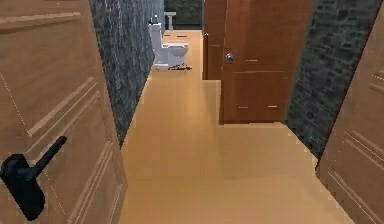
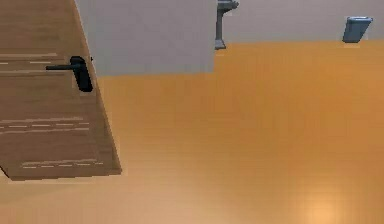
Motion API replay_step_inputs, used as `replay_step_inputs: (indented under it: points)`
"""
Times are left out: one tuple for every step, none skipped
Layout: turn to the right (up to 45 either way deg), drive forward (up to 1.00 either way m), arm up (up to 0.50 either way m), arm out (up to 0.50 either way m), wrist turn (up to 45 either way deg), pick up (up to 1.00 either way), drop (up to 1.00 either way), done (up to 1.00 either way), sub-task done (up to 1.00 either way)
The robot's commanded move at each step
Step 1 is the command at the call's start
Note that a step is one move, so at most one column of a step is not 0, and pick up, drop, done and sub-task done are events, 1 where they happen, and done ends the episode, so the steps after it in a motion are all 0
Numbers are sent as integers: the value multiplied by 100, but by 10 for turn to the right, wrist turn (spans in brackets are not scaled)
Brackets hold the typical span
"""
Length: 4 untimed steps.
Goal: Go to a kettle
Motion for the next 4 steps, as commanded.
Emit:
replay_step_inputs:
  points:
    - [0, 20, 0, 0, 0, 0, 0, 0, 0]
    - [-30, 0, 0, 0, 0, 0, 0, 0, 0]
    - [0, 100, 0, 0, 0, 0, 0, 0, 0]
    - [-30, 0, 0, 0, 0, 0, 0, 0, 0]
